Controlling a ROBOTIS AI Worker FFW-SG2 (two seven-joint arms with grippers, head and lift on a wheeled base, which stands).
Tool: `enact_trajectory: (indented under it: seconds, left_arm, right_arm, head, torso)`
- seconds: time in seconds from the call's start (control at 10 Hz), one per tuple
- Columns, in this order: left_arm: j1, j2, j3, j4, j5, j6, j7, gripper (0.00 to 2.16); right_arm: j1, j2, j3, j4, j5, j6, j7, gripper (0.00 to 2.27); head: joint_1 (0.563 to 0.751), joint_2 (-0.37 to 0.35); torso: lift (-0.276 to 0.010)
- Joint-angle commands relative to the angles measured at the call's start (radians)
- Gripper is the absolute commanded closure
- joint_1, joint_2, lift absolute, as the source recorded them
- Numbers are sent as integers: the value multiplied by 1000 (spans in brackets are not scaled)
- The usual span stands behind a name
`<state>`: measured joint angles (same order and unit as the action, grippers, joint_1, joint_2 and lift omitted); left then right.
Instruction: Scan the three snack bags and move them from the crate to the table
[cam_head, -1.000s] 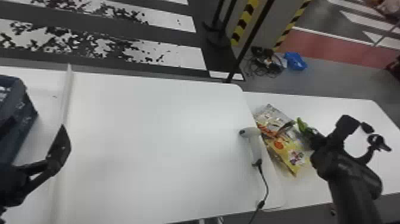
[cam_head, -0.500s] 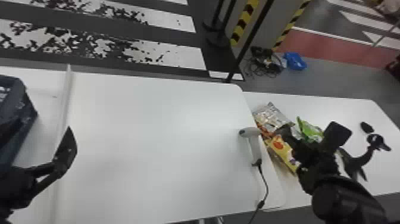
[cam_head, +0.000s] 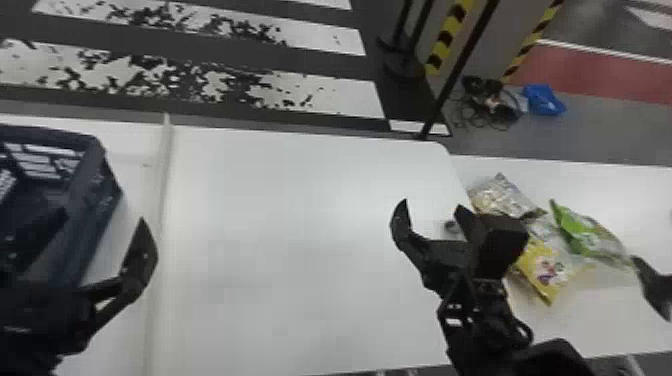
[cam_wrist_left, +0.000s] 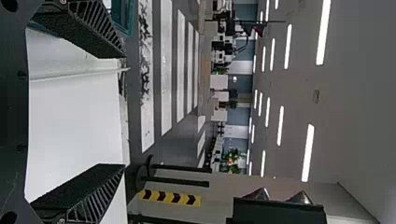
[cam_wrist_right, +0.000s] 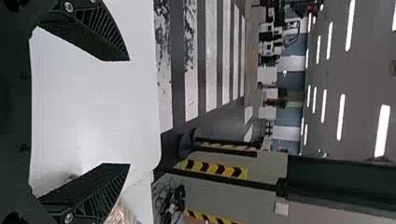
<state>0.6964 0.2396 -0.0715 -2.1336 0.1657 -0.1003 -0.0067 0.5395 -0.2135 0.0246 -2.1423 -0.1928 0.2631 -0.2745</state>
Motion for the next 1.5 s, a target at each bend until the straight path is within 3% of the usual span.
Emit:
enact_trajectory:
  seconds: [0.0,0.2,0.4,0.6,0.9,1.0,1.4]
  left_arm:
    - [74,-6,53,-60,2,-2,1,29]
    - [166,-26,105,-137,15,-2,16,33]
    - [210,-34,81,-157,5,8,22,39]
    - [232,-33,30,-147,-31,-11,48,39]
    - [236,-33,1,-123,-43,-41,62,39]
    - [239,-31,1,-112,-41,-78,62,39]
    - [239,-31,-1,-115,-37,-87,62,39]
  right_arm:
    - [39,6,90,-39,56,-80,11,90]
    - [108,19,110,-90,64,-80,35,90]
    - [185,-11,112,-111,69,-70,35,90]
    - [261,-58,113,-139,67,-144,23,93]
    - [287,-116,123,-163,67,-187,-15,97]
    - [287,-118,123,-163,53,-184,-14,97]
    - [310,-118,101,-180,44,-193,-8,97]
  head:
    - [695,-114]
    - [695,-13]
    - [695,48]
    - [695,35]
    - [695,-15]
    - [695,-17]
    - [695,-23]
  torso:
    - [-62]
    - [-62]
    - [-62]
    - [-62]
    - [-62]
    - [-62]
    - [-62]
